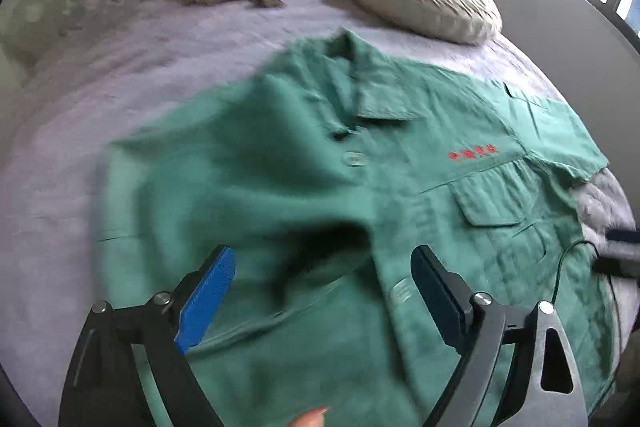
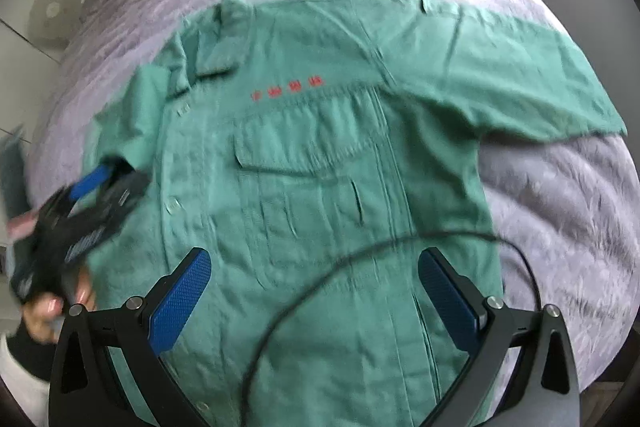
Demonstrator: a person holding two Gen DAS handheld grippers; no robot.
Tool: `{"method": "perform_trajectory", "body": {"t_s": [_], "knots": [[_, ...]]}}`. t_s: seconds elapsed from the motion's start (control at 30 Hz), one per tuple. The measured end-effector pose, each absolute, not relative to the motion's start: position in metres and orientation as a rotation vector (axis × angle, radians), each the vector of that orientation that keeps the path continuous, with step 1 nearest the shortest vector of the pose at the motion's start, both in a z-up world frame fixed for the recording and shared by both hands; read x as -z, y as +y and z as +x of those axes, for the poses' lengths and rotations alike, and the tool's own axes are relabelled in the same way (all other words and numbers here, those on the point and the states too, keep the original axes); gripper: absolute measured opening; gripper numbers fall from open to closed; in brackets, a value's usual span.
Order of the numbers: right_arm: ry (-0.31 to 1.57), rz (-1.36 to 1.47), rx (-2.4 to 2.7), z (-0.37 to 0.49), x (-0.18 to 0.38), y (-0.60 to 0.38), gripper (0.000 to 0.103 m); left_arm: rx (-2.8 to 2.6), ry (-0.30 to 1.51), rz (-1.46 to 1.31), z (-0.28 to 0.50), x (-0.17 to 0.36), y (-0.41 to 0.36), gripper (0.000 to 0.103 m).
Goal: Fold large clothes
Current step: 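Grasp the green shirt's hem with the left tool while the right tool grasps it too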
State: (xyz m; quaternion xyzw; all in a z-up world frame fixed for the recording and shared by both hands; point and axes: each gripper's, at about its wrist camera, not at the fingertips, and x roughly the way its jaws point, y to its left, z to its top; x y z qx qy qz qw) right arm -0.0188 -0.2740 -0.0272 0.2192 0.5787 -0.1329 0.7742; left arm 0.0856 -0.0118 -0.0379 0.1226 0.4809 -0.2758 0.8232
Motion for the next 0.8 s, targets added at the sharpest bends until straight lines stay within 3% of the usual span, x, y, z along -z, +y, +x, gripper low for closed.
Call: {"method": "perform_trajectory", "body": {"t_s": [0.13, 0.27, 0.6, 0.63, 0.7, 0.73, 0.77, 0.8], "knots": [[1.185, 0.352, 0.18, 0.024, 0.008, -0.239, 0.103, 0.404, 0.985, 0.243, 0.097, 0.024, 0.053, 0.09], [1.159, 0.174, 0.029, 0.079, 0.009, -0.173, 0.103, 0.258, 1.113, 0.196, 0.126, 0.056, 0.111, 0.09], [1.259, 0.055, -0.103, 0.202, 0.095, -0.052, 0.103, 0.203, 1.222, -0.019, 0.128, 0.108, 0.154, 0.09], [1.28, -0.033, -0.064, 0.205, 0.107, -0.04, 0.099, 0.204, 1.224, -0.021, 0.127, 0.109, 0.153, 0.09], [1.302, -0.109, -0.034, 0.209, 0.12, -0.034, 0.076, 0.208, 1.232, -0.009, 0.129, 0.111, 0.15, 0.09], [1.294, -0.075, -0.042, 0.209, 0.118, -0.039, 0.052, 0.211, 1.231, -0.001, 0.13, 0.109, 0.148, 0.09], [1.281, -0.044, -0.029, 0.208, 0.11, -0.047, 0.021, 0.218, 1.23, 0.01, 0.13, 0.109, 0.148, 0.09], [1.265, 0.0, -0.024, 0.205, 0.1, -0.058, 0.02, 0.223, 1.23, 0.016, 0.133, 0.109, 0.148, 0.09]]}}
